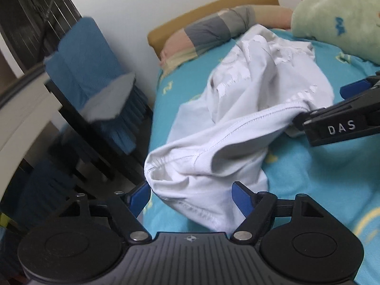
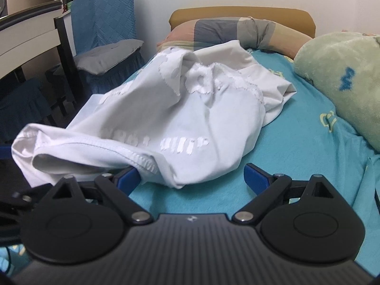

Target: Fold clothes

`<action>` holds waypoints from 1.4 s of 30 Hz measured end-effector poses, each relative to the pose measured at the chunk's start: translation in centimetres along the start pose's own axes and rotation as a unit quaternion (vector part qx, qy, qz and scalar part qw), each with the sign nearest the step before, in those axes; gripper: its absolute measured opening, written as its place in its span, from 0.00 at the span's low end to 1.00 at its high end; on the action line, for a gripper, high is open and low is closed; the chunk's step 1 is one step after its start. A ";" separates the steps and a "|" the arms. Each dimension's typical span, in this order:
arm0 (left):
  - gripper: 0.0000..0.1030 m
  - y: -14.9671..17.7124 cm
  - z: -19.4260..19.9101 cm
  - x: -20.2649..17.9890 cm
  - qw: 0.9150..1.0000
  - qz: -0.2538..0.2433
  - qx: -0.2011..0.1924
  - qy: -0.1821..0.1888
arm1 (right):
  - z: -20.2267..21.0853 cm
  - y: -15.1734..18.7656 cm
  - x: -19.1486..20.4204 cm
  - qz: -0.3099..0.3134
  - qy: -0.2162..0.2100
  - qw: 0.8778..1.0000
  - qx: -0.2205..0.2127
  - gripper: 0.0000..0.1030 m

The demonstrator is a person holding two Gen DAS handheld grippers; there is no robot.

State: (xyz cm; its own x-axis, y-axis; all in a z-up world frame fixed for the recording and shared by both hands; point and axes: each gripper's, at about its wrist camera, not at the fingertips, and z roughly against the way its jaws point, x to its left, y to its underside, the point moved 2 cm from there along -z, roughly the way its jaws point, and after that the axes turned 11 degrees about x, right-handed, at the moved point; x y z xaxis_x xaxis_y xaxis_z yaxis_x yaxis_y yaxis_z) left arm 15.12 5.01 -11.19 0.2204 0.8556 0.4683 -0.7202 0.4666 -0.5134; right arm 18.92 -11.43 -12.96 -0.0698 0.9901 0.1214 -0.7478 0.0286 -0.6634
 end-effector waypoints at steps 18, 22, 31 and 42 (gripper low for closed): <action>0.80 -1.7 -0.3 4.1 0.987 0.142 -0.043 0.062 | 2.7 -5.2 -4.4 -0.009 -0.047 0.998 0.037 0.92; 0.79 -1.7 -0.3 3.8 0.985 0.146 -0.058 0.076 | 2.8 -3.8 -5.7 -0.053 -0.057 0.996 0.032 0.92; 0.81 -2.4 0.4 1.6 0.985 0.109 -0.094 0.099 | 2.0 -1.3 -7.3 -0.143 -0.077 0.987 0.004 0.92; 0.81 -4.3 -1.4 1.7 0.979 0.143 -0.131 0.066 | 1.6 -1.0 -5.9 -0.118 -0.032 0.992 -0.029 0.92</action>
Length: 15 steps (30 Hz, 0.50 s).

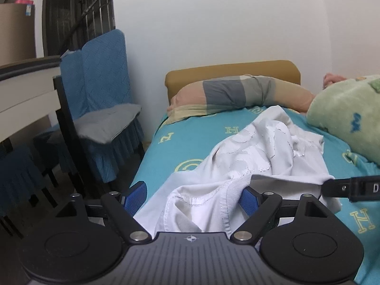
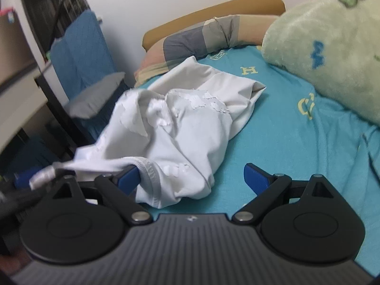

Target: Fold clothes

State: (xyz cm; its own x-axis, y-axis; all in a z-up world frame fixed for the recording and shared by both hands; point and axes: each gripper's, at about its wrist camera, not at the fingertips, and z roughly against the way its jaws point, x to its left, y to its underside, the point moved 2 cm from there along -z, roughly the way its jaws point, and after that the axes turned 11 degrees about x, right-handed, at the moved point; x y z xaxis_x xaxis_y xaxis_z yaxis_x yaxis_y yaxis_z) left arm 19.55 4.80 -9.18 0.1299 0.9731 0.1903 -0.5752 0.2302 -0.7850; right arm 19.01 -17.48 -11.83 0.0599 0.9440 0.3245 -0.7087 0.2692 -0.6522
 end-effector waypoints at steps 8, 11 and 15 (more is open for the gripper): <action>0.82 -0.5 2.4 1.3 0.994 0.017 -0.068 -0.086 | 1.4 0.1 1.5 0.057 0.052 0.996 -0.054 0.92; 0.82 -1.2 5.3 1.3 0.985 0.026 -0.136 -0.107 | 2.1 0.3 2.5 0.088 0.064 0.991 -0.072 0.92; 0.81 -2.0 9.3 1.7 0.969 0.060 -0.207 -0.119 | 2.9 0.6 3.4 0.116 0.079 0.986 -0.087 0.92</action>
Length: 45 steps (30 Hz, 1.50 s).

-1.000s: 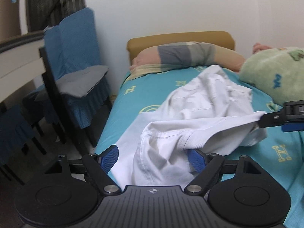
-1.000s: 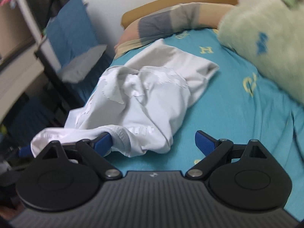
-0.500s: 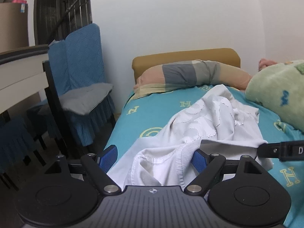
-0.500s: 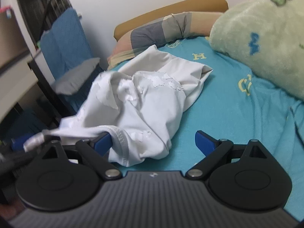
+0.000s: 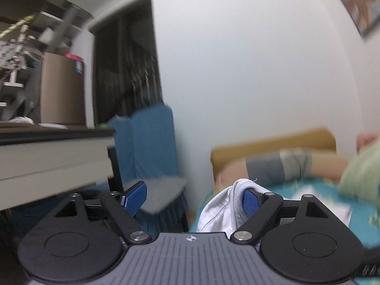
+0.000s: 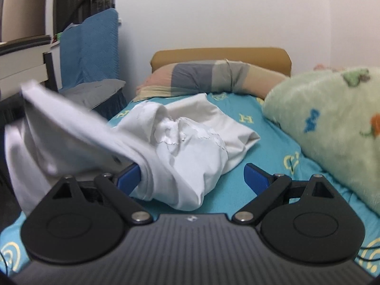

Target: Fold clothes

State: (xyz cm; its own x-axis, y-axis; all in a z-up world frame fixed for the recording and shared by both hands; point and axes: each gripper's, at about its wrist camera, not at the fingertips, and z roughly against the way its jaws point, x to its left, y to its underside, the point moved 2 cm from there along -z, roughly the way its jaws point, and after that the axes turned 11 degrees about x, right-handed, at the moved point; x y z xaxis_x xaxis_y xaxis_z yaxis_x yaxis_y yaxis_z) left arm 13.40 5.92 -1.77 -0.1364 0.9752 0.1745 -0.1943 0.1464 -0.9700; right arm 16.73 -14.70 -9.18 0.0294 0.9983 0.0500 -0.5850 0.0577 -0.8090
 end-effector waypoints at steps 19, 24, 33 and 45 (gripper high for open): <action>0.79 -3.1 2.2 5.6 0.997 0.072 0.025 0.022 | 2.8 -0.3 7.0 0.074 -0.088 0.993 -0.033 0.92; 0.79 -2.6 1.6 6.0 0.996 0.083 0.021 0.001 | 0.1 -1.1 11.5 0.052 -0.069 0.996 -0.029 0.92; 0.80 -1.8 0.9 7.4 0.992 0.123 0.026 -0.007 | 0.5 -1.0 7.4 -0.115 0.080 0.990 -0.036 0.92; 0.83 -3.2 7.1 5.4 0.989 0.123 0.002 0.082 | 10.5 -5.4 -1.5 -0.039 0.071 0.997 0.015 0.92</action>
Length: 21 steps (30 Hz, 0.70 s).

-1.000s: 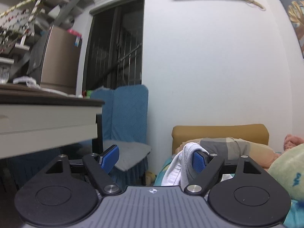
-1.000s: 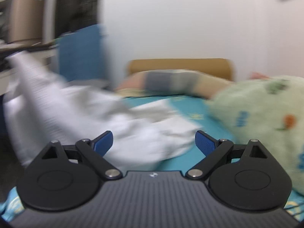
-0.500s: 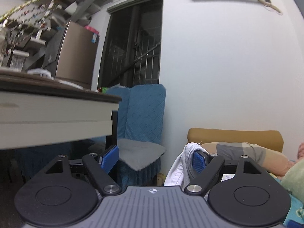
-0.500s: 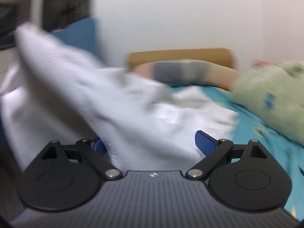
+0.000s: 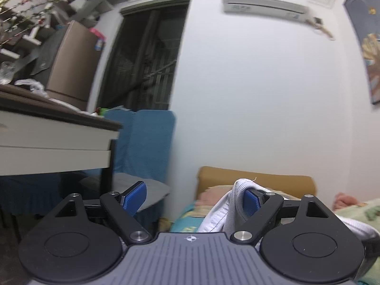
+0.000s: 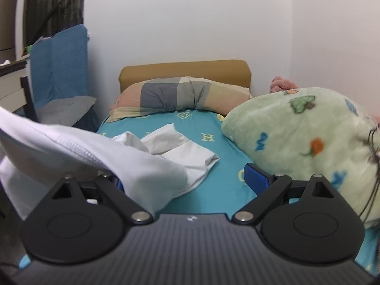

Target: Fold clothes

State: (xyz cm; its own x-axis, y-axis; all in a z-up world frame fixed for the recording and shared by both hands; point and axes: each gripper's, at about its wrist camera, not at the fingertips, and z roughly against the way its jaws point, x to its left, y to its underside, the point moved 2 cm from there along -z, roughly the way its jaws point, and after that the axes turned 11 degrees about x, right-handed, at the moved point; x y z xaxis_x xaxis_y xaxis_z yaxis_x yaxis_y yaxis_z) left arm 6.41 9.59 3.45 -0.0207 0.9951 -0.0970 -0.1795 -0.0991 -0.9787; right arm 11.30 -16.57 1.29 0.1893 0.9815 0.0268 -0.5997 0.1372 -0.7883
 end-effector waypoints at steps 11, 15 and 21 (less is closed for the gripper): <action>0.83 4.4 2.8 -8.7 0.981 -0.180 -0.024 0.066 | -2.5 10.2 -4.8 0.020 -0.098 0.970 0.223 0.92; 0.83 4.1 1.4 -8.3 0.987 -0.146 -0.004 0.068 | -1.2 9.9 -2.9 0.061 -0.126 0.971 0.193 0.92; 0.83 3.1 -0.4 -5.9 0.993 -0.073 0.036 0.083 | 0.9 9.5 0.8 0.120 -0.133 0.979 0.098 0.92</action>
State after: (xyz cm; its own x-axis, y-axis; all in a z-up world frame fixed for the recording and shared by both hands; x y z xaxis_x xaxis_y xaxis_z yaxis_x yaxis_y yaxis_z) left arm 6.32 3.40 0.89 0.1727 0.9849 0.0102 -0.2383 0.0519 -0.9698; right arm 5.05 -14.34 -5.56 -0.1686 0.9851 0.0352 -0.7448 -0.1039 -0.6592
